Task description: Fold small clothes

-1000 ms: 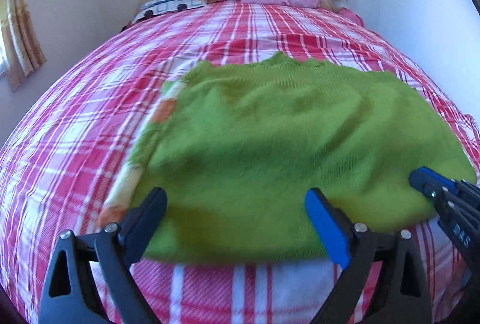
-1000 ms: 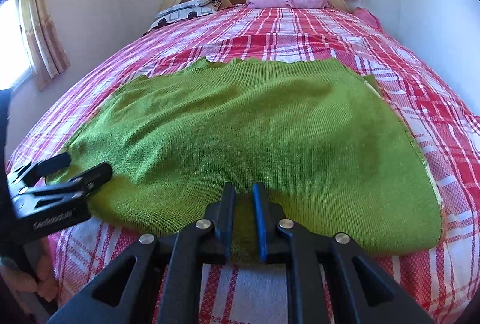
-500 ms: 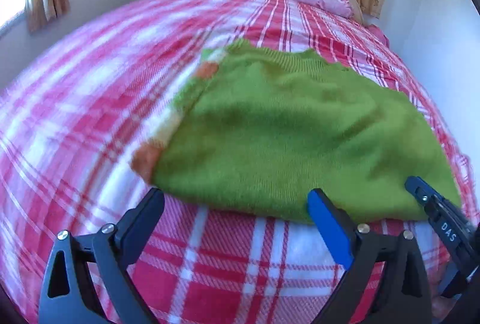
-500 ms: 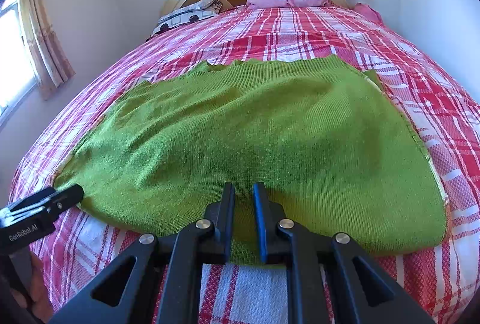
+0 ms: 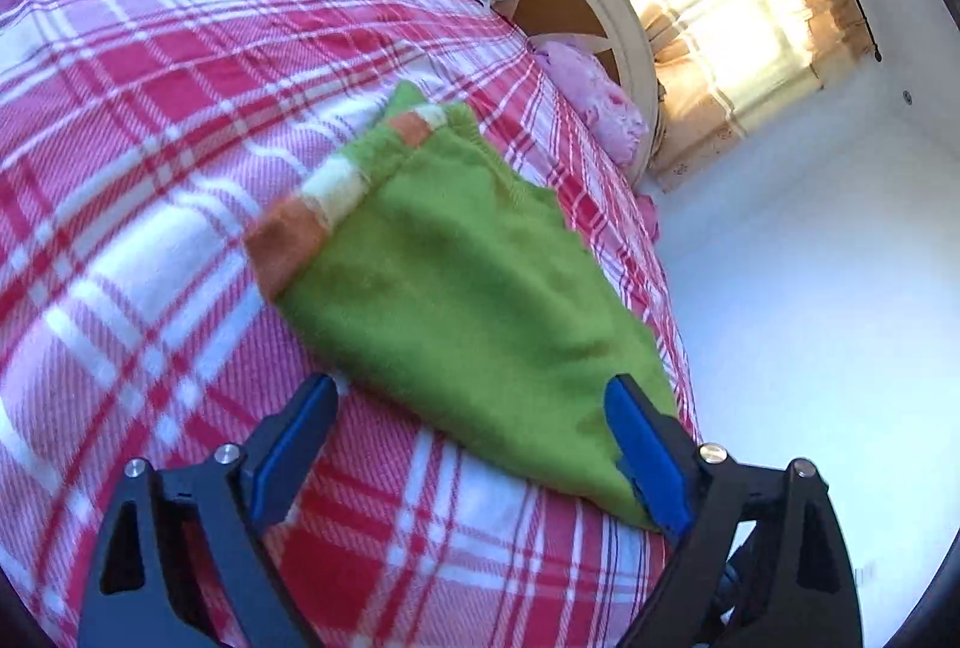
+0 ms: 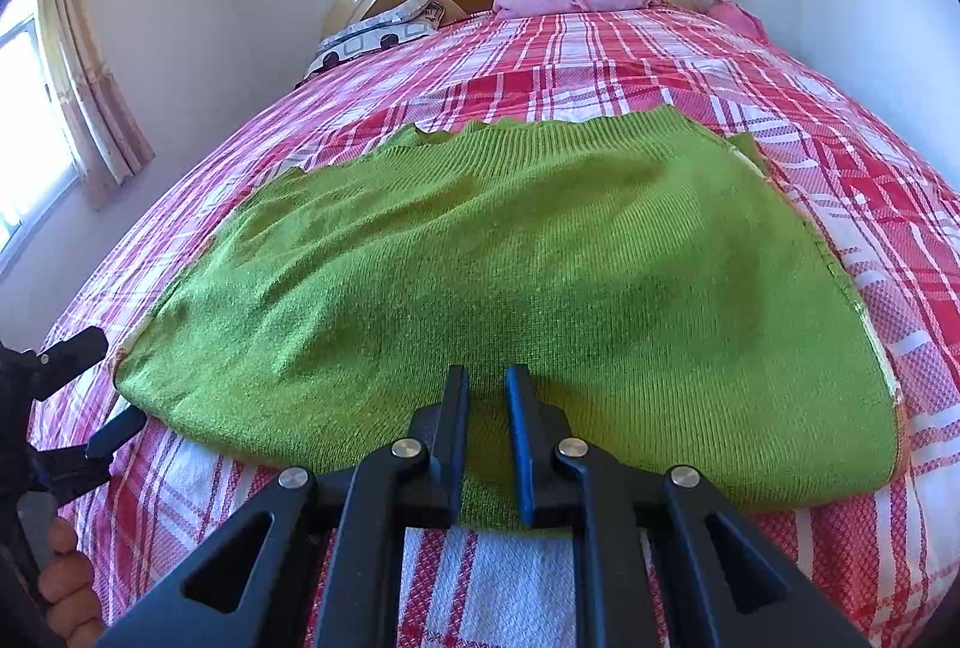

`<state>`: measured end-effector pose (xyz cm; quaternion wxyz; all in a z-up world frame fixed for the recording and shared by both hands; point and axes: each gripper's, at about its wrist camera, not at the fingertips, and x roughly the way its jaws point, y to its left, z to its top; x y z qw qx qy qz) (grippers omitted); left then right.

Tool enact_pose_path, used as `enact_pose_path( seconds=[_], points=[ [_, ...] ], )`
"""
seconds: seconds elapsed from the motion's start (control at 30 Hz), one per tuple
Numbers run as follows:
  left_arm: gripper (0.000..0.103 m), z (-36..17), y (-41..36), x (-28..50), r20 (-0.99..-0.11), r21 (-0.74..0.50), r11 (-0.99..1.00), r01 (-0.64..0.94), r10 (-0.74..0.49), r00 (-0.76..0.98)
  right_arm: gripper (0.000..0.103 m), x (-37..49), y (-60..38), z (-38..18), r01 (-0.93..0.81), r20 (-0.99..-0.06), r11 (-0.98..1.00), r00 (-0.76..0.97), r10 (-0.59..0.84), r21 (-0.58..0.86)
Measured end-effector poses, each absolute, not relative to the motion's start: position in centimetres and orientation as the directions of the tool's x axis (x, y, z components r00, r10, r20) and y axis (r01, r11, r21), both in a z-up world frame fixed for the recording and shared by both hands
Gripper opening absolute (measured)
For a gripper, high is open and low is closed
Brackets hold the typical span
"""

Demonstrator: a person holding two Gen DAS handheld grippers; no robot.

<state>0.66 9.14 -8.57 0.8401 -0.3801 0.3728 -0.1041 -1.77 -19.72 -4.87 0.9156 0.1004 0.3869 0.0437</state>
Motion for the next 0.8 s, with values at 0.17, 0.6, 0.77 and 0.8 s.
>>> enact_pose_path(
  seconds=[0.17, 0.6, 0.77, 0.8],
  points=[
    [0.092, -8.4, 7.8, 2.1, -0.567, -0.681, 0.726, -0.093, -0.443, 0.695, 0.013, -1.8, -19.7, -4.9, -0.002, -0.699, 0.976, 0.697, 0.158, 0.218],
    [0.052, -9.6, 11.1, 5.7, -0.607, -0.579, 0.796, -0.179, -0.274, 0.746, 0.013, -1.8, -19.9, -4.9, -0.002, -0.694, 0.975, 0.701, 0.161, 0.224],
    [0.043, -9.9, 11.7, 5.7, -0.598, -0.59, 0.787, -0.181, -0.275, 0.753, 0.013, -1.9, -18.5, -3.6, -0.051, -0.676, 0.976, 0.713, 0.185, 0.214],
    [0.043, -9.8, 11.6, 5.7, -0.596, -0.585, 0.791, -0.178, -0.271, 0.756, 0.013, -1.6, -17.9, -3.1, -0.065, -0.669, 0.976, 0.719, 0.19, 0.207]
  ],
)
